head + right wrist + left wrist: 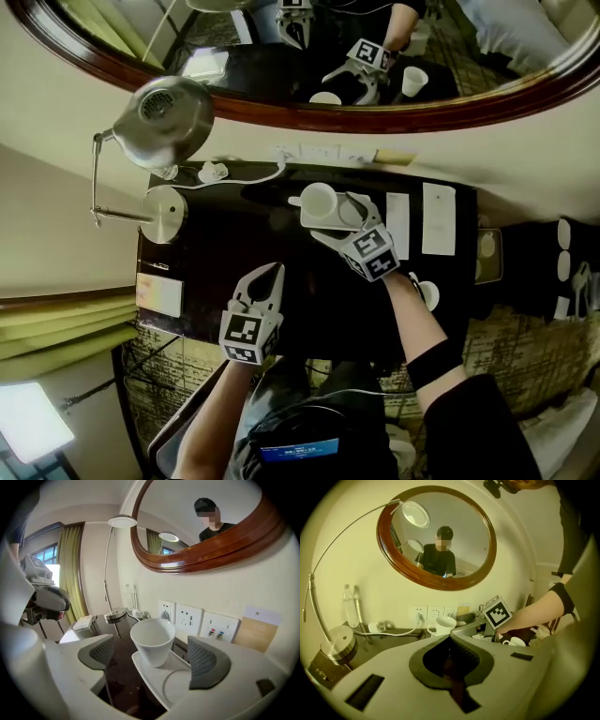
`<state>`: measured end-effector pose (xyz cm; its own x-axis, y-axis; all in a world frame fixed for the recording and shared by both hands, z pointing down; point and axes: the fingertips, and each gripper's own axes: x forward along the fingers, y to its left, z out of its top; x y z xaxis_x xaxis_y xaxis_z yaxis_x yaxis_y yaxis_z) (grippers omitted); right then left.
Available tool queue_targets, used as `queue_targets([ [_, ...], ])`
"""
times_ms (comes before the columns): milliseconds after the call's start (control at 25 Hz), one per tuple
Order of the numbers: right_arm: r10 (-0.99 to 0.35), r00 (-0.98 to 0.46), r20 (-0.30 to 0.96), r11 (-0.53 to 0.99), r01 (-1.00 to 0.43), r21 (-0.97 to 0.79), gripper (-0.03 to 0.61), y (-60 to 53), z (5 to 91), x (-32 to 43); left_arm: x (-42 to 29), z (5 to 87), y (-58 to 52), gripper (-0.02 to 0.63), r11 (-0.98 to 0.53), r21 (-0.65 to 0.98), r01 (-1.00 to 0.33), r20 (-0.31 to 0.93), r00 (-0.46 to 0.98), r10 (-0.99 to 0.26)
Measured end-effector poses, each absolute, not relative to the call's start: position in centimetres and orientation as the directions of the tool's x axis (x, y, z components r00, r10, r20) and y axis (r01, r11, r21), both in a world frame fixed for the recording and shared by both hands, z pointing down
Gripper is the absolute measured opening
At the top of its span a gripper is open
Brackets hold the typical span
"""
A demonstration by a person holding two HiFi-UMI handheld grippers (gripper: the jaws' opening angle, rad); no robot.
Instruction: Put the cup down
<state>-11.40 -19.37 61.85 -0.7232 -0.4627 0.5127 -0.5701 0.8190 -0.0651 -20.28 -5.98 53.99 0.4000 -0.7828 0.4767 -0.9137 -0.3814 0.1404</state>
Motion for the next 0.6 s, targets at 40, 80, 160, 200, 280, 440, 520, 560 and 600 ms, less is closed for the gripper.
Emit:
queue_targets([
  [40, -0.447, -0.734, 0.512, 0.834, -0.548, -0.058, 0.526, -19.6, 62.0, -11.8, -20.2, 54.2, -6.2, 0.0, -0.376, 0.148, -0.915, 0.478, 0.399, -0.782],
  [80, -0.429, -0.744, 0.512, 0.849, -0.526, -0.053, 0.526, -19.9, 62.2, -12.1, -20.0, 54.1, -6.4, 0.0, -0.369, 0.163, -0.915, 0.478, 0.401, -0.782],
  [160, -0.394, -0.764, 0.51, 0.874, -0.483, -0.048, 0.526, -20.3, 62.8, -12.8, -19.9, 54.1, -6.8, 0.0, -0.35, 0.186, -0.918, 0.475, 0.396, -0.786],
  [200, -0.377, -0.774, 0.508, 0.885, -0.464, -0.05, 0.526, -20.4, 62.8, -13.3, -20.0, 54.4, -6.9, 0.0, -0.353, 0.178, -0.918, 0.475, 0.395, -0.787],
  [280, -0.351, -0.786, 0.508, 0.9, -0.433, -0.048, 0.526, -20.6, 62.5, -14.1, -20.3, 55.0, -7.0, 0.0, -0.357, 0.162, -0.92, 0.476, 0.39, -0.789],
  [440, -0.322, -0.798, 0.509, 0.922, -0.387, -0.024, 0.526, -21.3, 62.8, -15.3, -20.0, 54.9, -6.8, 0.0, -0.336, 0.19, -0.922, 0.491, 0.386, -0.781],
  [520, -0.31, -0.802, 0.51, 0.93, -0.366, -0.01, 0.526, -21.5, 62.9, -15.8, -20.1, 55.3, -6.6, 0.0, -0.335, 0.184, -0.924, 0.497, 0.381, -0.78],
  [560, -0.306, -0.804, 0.511, 0.934, -0.357, -0.004, 0.526, -21.5, 63.0, -16.0, -20.3, 55.6, -6.4, 0.0, -0.342, 0.172, -0.924, 0.499, 0.381, -0.779],
  [600, -0.301, -0.804, 0.513, 0.937, -0.35, 0.002, 0.525, -21.5, 63.1, -16.2, -20.5, 55.9, -6.3, 0.0, -0.352, 0.156, -0.923, 0.5, 0.381, -0.778],
])
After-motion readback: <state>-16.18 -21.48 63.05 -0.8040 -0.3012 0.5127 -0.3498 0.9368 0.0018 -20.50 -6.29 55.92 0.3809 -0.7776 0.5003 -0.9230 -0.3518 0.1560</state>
